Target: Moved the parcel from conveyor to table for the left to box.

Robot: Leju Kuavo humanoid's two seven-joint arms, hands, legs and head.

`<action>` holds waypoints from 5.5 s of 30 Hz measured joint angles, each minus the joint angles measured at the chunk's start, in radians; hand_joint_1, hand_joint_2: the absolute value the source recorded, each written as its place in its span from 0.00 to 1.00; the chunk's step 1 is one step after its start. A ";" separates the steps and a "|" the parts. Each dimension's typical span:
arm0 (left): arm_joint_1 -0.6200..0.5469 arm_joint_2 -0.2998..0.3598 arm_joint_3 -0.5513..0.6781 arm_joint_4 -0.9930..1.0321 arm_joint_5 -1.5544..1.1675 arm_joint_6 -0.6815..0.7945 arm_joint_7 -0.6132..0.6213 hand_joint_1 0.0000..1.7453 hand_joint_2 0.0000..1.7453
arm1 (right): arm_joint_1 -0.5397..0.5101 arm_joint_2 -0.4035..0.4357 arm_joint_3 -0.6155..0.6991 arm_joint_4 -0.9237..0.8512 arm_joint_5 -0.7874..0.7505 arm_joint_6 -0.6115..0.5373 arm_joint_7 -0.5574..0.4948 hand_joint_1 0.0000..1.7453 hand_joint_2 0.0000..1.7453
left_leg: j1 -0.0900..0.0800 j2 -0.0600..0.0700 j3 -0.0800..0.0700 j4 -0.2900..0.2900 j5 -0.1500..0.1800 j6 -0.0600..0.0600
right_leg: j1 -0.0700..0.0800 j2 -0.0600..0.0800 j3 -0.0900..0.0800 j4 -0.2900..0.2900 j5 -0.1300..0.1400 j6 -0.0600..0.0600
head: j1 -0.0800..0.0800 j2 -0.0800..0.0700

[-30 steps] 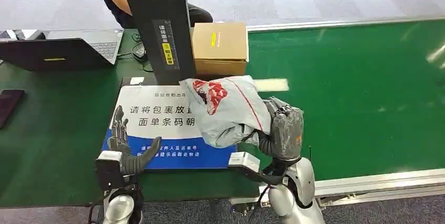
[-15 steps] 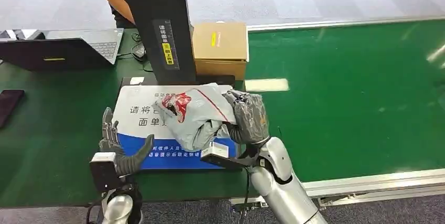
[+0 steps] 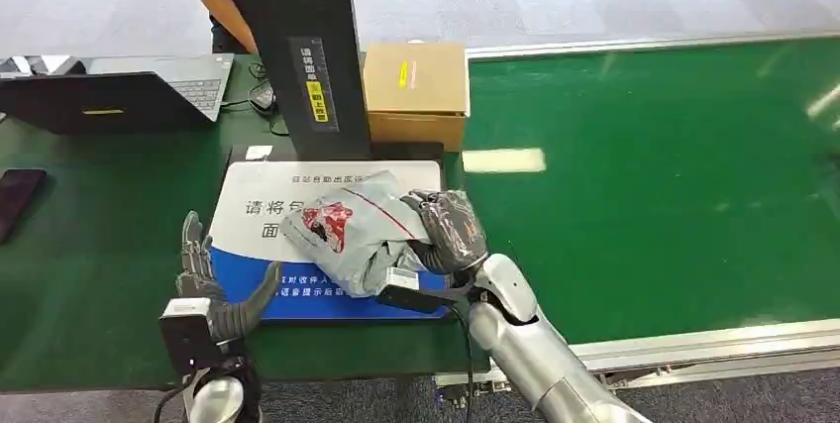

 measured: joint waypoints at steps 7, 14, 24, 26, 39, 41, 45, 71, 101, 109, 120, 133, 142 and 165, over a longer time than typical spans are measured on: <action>-0.002 0.008 -0.005 0.000 0.006 -0.002 -0.001 0.00 1.00 | -0.010 0.015 0.016 0.163 -0.063 0.126 -0.035 1.00 1.00 | 0.000 0.000 0.001 0.000 0.000 0.000 | 0.000 0.000 0.000 0.000 0.000 0.000 | 0.000 0.000; -0.024 0.016 -0.027 0.013 0.008 -0.019 -0.006 0.00 1.00 | 0.042 0.015 0.016 0.187 -0.180 0.348 -0.147 1.00 1.00 | 0.000 0.000 0.001 0.000 0.000 0.000 | 0.000 0.000 0.000 0.000 0.000 0.000 | 0.000 0.000; -0.052 0.020 -0.047 0.038 0.002 -0.040 -0.003 0.00 1.00 | 0.084 0.015 0.048 0.172 -0.098 0.298 -0.077 0.00 1.00 | 0.000 0.000 0.003 0.000 0.000 0.000 | 0.000 0.000 0.002 0.000 0.000 0.000 | 0.000 0.000; -0.051 0.020 -0.047 0.038 -0.004 -0.039 0.000 0.00 1.00 | 0.080 0.017 0.050 0.182 -0.038 0.216 0.006 0.00 1.00 | 0.000 0.000 0.004 0.000 0.000 0.000 | 0.000 0.000 0.003 0.000 0.000 0.000 | 0.000 0.000; -0.040 0.018 -0.045 0.040 -0.006 -0.042 0.006 0.00 1.00 | 0.041 0.023 -0.028 0.259 0.194 -0.095 0.309 0.00 1.00 | 0.000 0.000 0.010 0.000 0.000 0.000 | -0.001 0.000 0.009 0.000 0.000 0.000 | 0.000 0.000; -0.042 0.017 -0.045 0.046 -0.007 -0.043 0.006 0.00 1.00 | 0.048 0.024 -0.076 0.247 0.207 -0.097 0.290 0.00 1.00 | 0.000 0.000 0.010 0.000 0.000 0.000 | -0.001 0.000 0.009 0.000 0.000 0.000 | 0.000 0.000; -0.050 0.016 -0.047 0.057 -0.007 -0.046 0.005 0.00 1.00 | 0.062 0.032 -0.157 0.237 0.073 -0.076 0.143 0.00 1.00 | 0.000 0.000 0.010 0.000 0.000 0.000 | -0.001 0.000 0.009 0.000 0.000 0.000 | 0.000 0.000; -0.056 0.019 -0.050 0.093 0.006 -0.055 -0.014 0.00 1.00 | 0.334 -0.021 -0.223 -0.297 -0.763 0.742 -0.285 0.00 1.00 | 0.000 0.000 0.004 0.000 0.000 0.000 | 0.000 0.000 0.003 0.000 -0.001 -0.001 | 0.000 0.000; 0.035 0.121 -0.040 -0.172 -0.449 -0.101 0.158 0.00 1.00 | 0.577 -0.025 -0.331 -0.769 -0.736 0.658 -0.302 0.00 1.00 | 0.000 0.000 0.004 0.000 -0.001 0.000 | 0.000 0.000 0.003 0.000 -0.001 -0.001 | 0.000 0.000; 0.043 0.212 -0.060 -0.231 -0.607 -0.346 0.272 0.00 1.00 | 0.577 -0.024 -0.368 -0.778 -0.733 0.678 -0.302 0.00 1.00 | 0.000 0.000 0.004 0.000 0.000 0.000 | 0.000 0.000 0.003 0.000 -0.001 -0.002 | 0.000 0.000; 0.041 0.319 -0.109 -0.238 -0.752 -0.498 0.369 0.00 1.00 | 0.569 -0.023 -0.375 -0.767 -0.733 0.695 -0.301 0.00 1.00 | 0.000 0.000 0.004 0.000 -0.001 0.000 | 0.000 0.000 0.003 0.000 -0.001 -0.002 | 0.000 0.000; -0.181 0.381 -0.220 0.055 -0.770 -0.530 0.378 0.00 1.00 | 0.569 -0.021 -0.376 -0.760 -0.724 0.685 -0.299 0.00 1.00 | 0.000 -0.002 0.006 0.000 0.000 0.000 | -0.001 -0.002 0.006 0.000 -0.001 -0.002 | 0.000 0.000; -0.372 0.335 -0.296 0.372 -0.703 -0.467 0.313 1.00 1.00 | 0.555 -0.019 -0.378 -0.760 -0.718 0.674 -0.288 0.00 1.00 | -0.002 -0.029 0.003 -0.006 0.004 0.003 | -0.006 -0.029 0.014 -0.003 -0.032 -0.002 | 0.000 0.000; -0.412 0.293 -0.233 0.415 -0.309 -0.397 0.116 1.00 1.00 | 0.544 -0.019 -0.373 -0.754 -0.703 0.653 -0.272 0.00 1.00 | -0.005 -0.015 -0.040 -0.015 0.057 0.003 | -0.008 -0.015 -0.031 -0.017 0.046 0.004 | 0.003 0.000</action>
